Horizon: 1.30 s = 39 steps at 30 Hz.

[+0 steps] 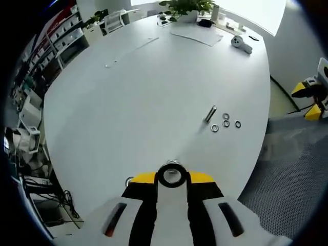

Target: Place the washer onto the threaded stud by aligning its center hole with the stud, sliding it down to the base, and recovering from edge contact or off-axis alignment until the washer reaches the visible bottom stop.

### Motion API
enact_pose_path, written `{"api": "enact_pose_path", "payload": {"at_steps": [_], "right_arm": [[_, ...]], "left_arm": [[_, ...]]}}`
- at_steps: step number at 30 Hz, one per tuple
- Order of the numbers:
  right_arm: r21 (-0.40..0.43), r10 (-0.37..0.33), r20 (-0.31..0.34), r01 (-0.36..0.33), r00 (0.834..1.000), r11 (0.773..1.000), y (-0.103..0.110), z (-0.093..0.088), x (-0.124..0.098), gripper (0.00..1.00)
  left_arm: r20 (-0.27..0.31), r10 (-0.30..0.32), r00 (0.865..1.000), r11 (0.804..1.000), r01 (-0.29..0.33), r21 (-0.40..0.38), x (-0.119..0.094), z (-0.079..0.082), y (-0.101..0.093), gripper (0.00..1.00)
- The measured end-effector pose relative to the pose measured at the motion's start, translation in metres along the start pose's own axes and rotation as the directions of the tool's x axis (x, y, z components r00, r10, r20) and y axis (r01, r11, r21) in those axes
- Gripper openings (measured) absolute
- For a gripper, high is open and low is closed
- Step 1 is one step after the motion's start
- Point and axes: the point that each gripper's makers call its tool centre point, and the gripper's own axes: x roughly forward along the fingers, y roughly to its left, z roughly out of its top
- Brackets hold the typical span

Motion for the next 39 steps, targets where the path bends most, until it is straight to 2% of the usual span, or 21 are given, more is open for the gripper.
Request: {"api": "enact_pose_path", "payload": {"at_steps": [5,15,29,33,39], "right_arm": [[0.004,-0.005,0.005,0.005,1.000,1.000,-0.001,0.001,-0.002,0.35],[0.007,-0.008,0.007,0.008,1.000,1.000,-0.002,0.000,-0.001,0.35],[0.013,-0.012,0.008,0.012,1.000,1.000,-0.002,0.002,-0.002,0.35],[0.012,-0.014,0.005,0.014,1.000,1.000,-0.002,0.002,-0.003,0.34],[0.012,-0.018,-0.001,0.018,1.000,1.000,-0.004,0.000,0.000,0.34]], "left_arm": [[-0.040,-0.002,0.999,0.999,0.003,0.032,0.014,0.002,0.004,0.19],[-0.077,-0.006,0.997,0.998,0.010,0.059,0.020,0.004,0.002,0.19],[-0.122,-0.005,0.993,0.993,0.019,0.113,0.036,-0.002,0.003,0.19],[-0.136,-0.010,0.991,0.993,0.026,0.114,0.049,-0.006,0.006,0.19],[-0.161,-0.019,0.987,0.992,0.038,0.117,0.054,-0.010,0.003,0.19]]}}
